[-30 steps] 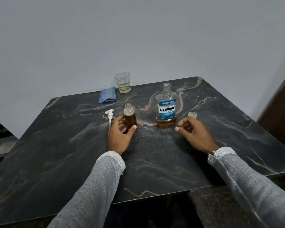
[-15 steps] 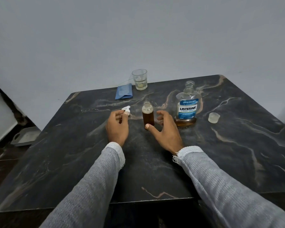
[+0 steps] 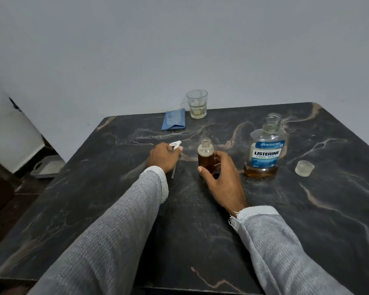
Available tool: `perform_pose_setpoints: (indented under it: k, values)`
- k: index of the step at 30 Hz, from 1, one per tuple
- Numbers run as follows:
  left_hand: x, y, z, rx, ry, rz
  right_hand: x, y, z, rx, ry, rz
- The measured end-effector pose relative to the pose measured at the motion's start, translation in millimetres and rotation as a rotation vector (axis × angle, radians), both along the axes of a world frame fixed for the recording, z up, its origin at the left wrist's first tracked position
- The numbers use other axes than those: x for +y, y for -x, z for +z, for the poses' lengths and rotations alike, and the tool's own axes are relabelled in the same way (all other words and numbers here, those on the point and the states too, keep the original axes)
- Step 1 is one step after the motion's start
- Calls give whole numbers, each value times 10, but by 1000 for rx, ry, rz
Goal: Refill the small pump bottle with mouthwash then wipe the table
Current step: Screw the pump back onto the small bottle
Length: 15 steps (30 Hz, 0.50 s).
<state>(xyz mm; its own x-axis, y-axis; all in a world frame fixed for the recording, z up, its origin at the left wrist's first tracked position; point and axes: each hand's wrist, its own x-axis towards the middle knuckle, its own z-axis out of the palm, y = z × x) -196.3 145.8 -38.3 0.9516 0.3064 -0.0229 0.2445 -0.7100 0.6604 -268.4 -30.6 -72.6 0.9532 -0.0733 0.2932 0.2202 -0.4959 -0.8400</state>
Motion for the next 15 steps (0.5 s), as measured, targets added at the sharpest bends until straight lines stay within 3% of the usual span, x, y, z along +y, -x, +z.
perform_pose_setpoints:
  k: [5, 8, 11, 15]
  values:
    - [-87, -149, 53, 118, -151, 7, -6, -1, -16, 4, -13, 3]
    - [-128, -155, 77, 136, -106, 50, -9, 0, -14, 3, -18, 15]
    - [-116, -126, 132, 80, 96, 45, -13, -3, -13, 8, -21, 19]
    - [-86, 18, 470, -148, 602, 22, -13, 12, -9, -3, -32, 24]
